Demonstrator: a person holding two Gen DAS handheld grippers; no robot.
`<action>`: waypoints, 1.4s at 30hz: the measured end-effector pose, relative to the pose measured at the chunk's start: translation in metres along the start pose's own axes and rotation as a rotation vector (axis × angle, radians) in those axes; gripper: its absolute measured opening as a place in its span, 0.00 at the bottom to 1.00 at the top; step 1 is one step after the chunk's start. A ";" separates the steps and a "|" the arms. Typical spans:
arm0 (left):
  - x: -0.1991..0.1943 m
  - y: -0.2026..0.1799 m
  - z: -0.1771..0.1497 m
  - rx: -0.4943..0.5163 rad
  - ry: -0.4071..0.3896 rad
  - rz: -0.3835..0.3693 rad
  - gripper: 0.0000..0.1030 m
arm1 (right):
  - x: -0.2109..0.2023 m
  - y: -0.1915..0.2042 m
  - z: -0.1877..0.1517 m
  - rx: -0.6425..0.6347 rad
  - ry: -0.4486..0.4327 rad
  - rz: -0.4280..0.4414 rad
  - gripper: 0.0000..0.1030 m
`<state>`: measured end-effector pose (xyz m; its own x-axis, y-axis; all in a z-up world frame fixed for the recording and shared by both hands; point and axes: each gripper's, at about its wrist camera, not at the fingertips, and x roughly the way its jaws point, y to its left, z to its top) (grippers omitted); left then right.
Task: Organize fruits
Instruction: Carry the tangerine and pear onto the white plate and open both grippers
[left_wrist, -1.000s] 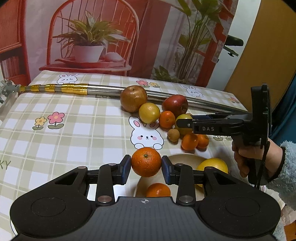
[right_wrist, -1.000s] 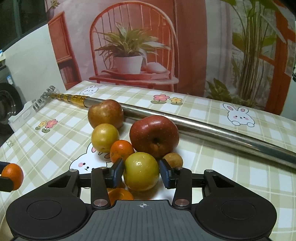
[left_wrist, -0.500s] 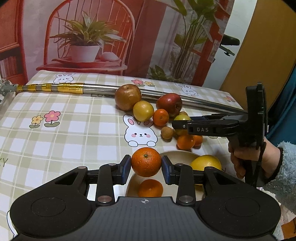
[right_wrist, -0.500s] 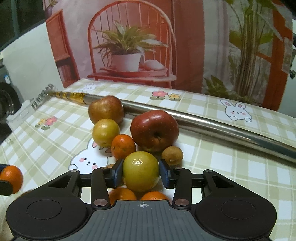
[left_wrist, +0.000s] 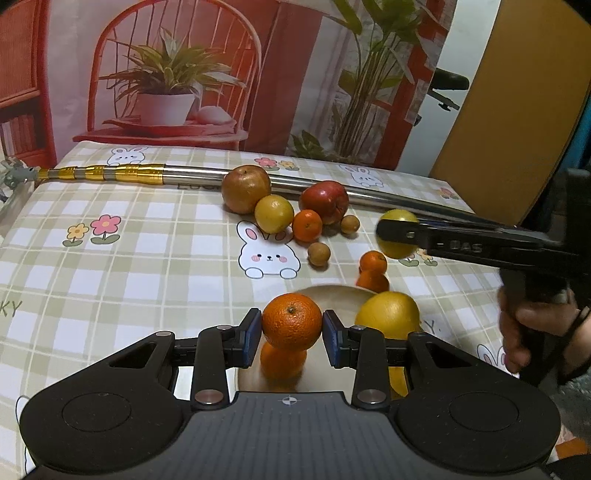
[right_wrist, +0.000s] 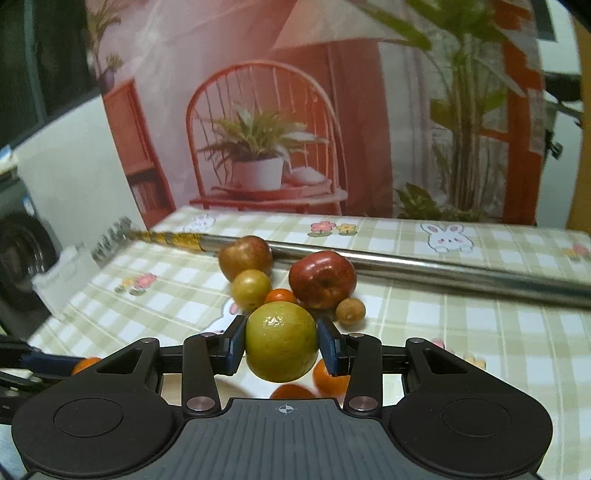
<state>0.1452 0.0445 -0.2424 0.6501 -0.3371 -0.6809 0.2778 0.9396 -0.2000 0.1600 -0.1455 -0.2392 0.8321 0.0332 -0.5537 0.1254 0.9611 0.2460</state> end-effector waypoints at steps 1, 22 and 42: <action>-0.002 -0.001 -0.001 -0.003 0.001 0.000 0.37 | -0.006 -0.001 -0.002 0.020 -0.006 0.003 0.37; -0.020 -0.020 -0.033 0.040 0.058 -0.003 0.37 | -0.088 0.030 -0.067 0.055 0.039 0.035 0.37; -0.014 -0.023 -0.052 0.043 0.101 0.005 0.37 | -0.086 0.046 -0.093 0.017 0.155 0.073 0.37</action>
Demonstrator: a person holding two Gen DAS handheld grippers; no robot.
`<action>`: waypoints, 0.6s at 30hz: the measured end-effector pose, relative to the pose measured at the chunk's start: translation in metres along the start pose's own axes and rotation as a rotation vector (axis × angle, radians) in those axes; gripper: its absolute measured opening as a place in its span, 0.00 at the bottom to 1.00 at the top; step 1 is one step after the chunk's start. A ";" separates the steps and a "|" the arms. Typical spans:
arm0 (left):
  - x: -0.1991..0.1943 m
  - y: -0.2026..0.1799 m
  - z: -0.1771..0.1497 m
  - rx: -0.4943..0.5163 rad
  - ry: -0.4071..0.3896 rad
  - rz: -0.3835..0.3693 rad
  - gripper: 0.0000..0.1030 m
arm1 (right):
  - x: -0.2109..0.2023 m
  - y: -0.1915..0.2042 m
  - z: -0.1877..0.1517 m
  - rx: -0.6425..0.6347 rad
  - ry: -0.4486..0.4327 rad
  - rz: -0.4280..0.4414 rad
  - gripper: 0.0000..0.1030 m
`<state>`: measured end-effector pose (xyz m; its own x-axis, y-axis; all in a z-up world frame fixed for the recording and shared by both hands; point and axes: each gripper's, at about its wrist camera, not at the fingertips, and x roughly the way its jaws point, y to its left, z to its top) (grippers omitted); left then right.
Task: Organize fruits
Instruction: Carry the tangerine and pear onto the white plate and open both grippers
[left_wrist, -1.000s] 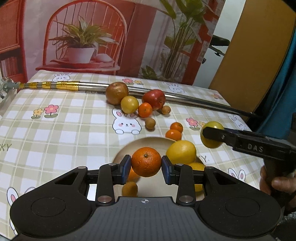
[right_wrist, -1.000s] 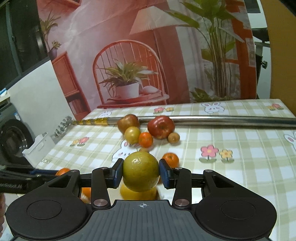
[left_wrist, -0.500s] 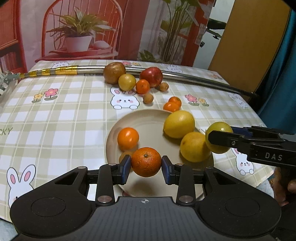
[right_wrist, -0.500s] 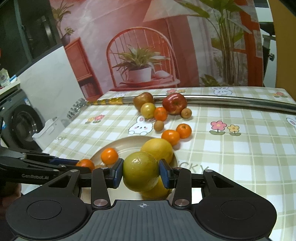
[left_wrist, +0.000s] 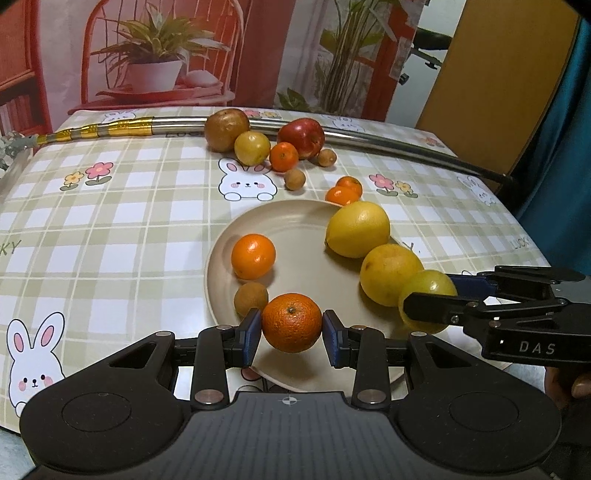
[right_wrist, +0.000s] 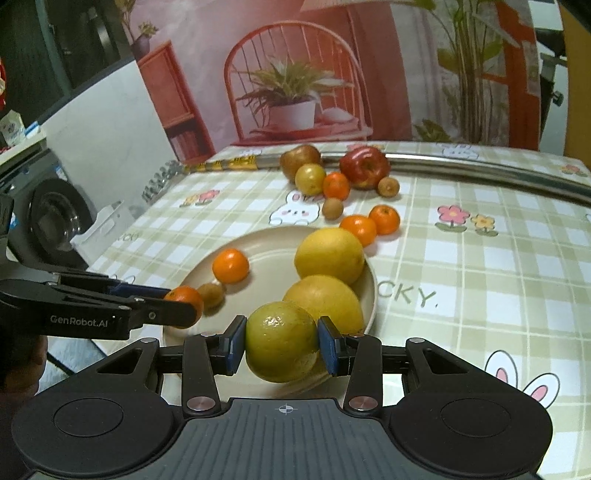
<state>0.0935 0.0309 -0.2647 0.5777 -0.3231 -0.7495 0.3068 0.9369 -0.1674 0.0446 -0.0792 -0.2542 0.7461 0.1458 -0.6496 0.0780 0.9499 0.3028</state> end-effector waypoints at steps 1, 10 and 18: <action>0.001 0.000 0.000 0.000 0.003 0.001 0.37 | 0.002 0.000 -0.001 0.001 0.009 0.001 0.37; 0.005 0.003 -0.004 -0.018 0.019 0.008 0.37 | 0.007 0.002 -0.003 -0.016 0.057 0.006 0.37; 0.010 0.004 -0.004 -0.013 0.024 0.024 0.37 | 0.011 0.004 -0.003 -0.031 0.070 0.017 0.37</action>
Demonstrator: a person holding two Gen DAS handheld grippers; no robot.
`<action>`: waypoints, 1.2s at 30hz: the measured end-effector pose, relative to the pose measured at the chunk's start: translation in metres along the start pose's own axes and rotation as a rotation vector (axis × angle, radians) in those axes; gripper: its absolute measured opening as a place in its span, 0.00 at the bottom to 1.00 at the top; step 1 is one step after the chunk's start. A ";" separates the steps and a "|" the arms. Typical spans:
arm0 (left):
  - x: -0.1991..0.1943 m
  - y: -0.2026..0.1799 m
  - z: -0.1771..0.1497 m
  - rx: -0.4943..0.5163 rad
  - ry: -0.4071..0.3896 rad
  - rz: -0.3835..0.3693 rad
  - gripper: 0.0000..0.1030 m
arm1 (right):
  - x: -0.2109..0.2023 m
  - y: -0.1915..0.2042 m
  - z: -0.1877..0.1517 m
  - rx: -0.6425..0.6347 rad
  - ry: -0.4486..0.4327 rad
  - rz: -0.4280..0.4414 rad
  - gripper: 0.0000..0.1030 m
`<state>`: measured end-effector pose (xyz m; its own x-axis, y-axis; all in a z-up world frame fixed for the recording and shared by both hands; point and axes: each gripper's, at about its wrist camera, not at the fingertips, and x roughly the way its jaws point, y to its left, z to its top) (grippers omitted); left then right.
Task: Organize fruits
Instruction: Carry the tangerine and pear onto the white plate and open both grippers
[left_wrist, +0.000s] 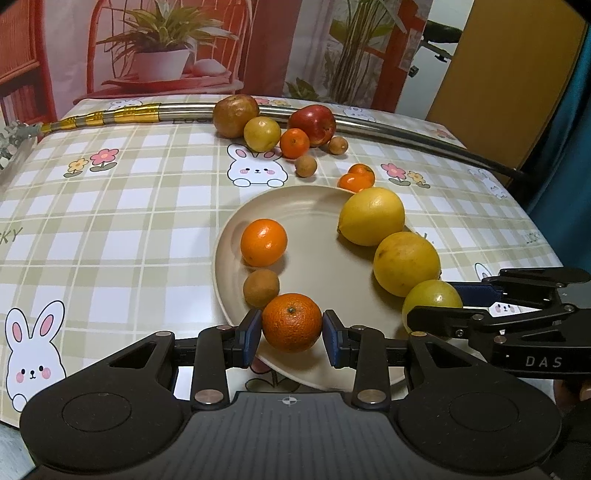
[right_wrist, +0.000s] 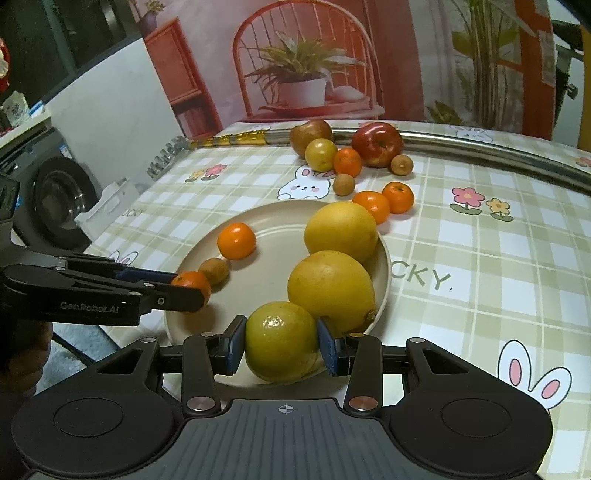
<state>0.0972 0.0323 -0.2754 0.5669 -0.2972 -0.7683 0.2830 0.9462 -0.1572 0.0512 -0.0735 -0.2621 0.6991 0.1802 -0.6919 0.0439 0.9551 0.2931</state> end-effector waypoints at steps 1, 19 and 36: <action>0.001 0.000 0.000 0.001 -0.002 0.004 0.37 | 0.002 0.001 0.001 -0.007 0.005 -0.003 0.37; 0.016 -0.001 0.002 0.027 -0.008 0.037 0.37 | 0.017 -0.003 0.001 -0.047 -0.009 -0.077 0.37; 0.012 0.001 -0.001 0.007 -0.021 0.032 0.37 | 0.007 -0.002 -0.001 -0.056 -0.050 -0.123 0.43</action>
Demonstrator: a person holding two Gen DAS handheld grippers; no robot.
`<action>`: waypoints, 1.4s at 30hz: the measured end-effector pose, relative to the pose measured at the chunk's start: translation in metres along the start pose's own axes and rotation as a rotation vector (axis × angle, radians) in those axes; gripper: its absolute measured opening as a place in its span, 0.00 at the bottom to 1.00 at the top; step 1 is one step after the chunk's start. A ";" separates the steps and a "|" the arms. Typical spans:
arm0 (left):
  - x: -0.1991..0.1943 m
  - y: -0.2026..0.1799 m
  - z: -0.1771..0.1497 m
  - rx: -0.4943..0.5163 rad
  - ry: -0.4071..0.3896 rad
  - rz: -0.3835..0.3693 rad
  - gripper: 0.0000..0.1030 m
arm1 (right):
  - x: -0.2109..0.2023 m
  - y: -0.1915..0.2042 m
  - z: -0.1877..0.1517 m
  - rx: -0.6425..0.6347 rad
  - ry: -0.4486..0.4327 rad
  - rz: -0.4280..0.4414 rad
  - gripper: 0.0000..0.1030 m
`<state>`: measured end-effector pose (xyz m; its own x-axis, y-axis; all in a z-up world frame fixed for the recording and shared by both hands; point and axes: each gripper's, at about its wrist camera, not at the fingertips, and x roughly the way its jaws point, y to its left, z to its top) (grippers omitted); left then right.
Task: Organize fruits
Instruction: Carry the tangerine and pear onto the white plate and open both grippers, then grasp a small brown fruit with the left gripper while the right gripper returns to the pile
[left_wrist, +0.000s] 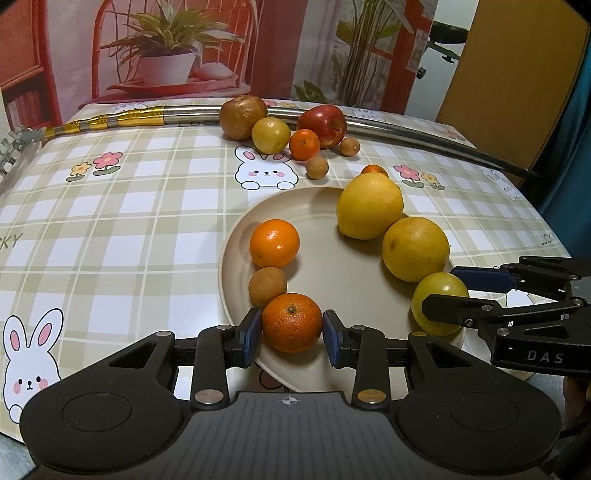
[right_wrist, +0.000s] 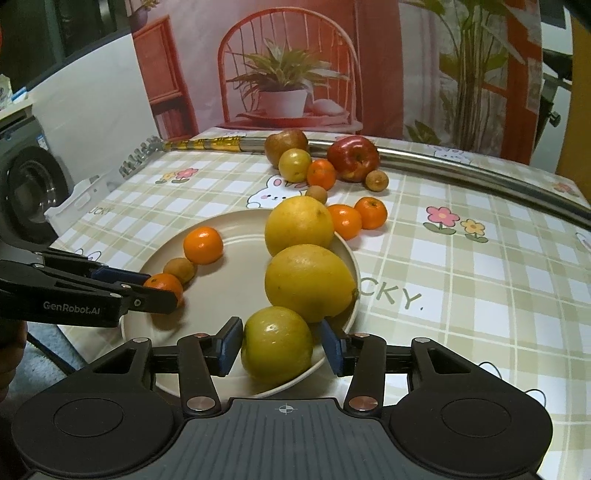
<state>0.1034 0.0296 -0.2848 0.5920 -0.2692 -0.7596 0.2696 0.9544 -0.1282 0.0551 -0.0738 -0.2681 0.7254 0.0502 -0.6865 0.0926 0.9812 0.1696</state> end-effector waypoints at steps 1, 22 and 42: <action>0.000 0.000 0.000 -0.001 -0.001 0.000 0.37 | -0.001 0.000 0.000 -0.001 -0.003 -0.001 0.44; -0.017 0.011 0.015 -0.032 -0.068 -0.007 0.37 | -0.037 -0.035 0.032 0.048 -0.165 -0.081 0.44; -0.002 0.003 0.122 0.009 -0.128 -0.029 0.38 | -0.024 -0.086 0.092 0.086 -0.272 -0.150 0.44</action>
<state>0.1962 0.0171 -0.2058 0.6755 -0.3116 -0.6682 0.2947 0.9449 -0.1427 0.0924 -0.1765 -0.2008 0.8541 -0.1567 -0.4959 0.2610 0.9539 0.1482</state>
